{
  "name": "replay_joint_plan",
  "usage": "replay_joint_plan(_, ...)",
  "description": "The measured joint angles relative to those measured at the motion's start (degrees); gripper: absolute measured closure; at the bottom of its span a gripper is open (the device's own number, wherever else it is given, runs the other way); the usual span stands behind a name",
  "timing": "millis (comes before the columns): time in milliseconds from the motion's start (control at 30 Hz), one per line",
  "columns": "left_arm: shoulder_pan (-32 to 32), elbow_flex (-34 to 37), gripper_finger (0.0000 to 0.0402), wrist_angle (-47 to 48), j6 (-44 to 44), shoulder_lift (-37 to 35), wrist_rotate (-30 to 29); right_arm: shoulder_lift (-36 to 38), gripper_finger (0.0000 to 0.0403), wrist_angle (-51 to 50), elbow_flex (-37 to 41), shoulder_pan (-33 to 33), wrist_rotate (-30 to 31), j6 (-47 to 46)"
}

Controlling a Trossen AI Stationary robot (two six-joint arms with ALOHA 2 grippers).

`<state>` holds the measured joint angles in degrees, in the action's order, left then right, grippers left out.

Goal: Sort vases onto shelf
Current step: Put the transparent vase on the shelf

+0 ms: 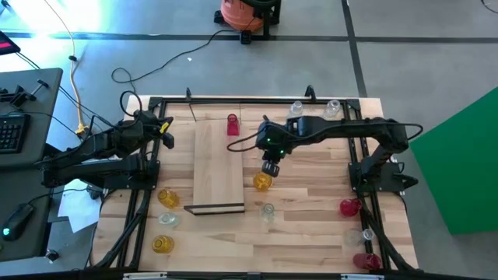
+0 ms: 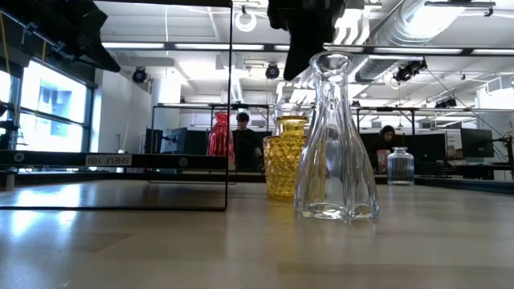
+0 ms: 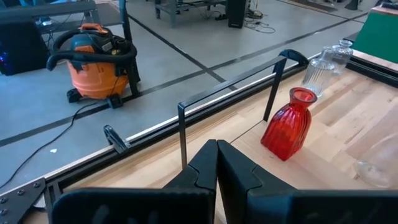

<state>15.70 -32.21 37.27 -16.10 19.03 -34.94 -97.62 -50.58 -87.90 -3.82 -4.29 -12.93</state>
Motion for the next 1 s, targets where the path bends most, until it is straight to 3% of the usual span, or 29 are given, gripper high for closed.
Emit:
replay_joint_plan(167,0.0,0.0,0.0392,0.3,-0.2,0.0,-0.1,0.5,0.0378,-0.6,0.0,-1.5,-0.4,2.8)
replay_joint_plan(533,0.0,0.0,0.0359,0.5,1.3,0.1,-0.1,-0.9,0.0266,-0.4,0.0,-4.9,-0.5,6.6)
replay_joint_plan(1000,0.0,0.0,0.0348,0.6,1.2,0.1,-0.1,-5.0,0.0254,1.0,0.0,-6.1,-5.8,7.9)
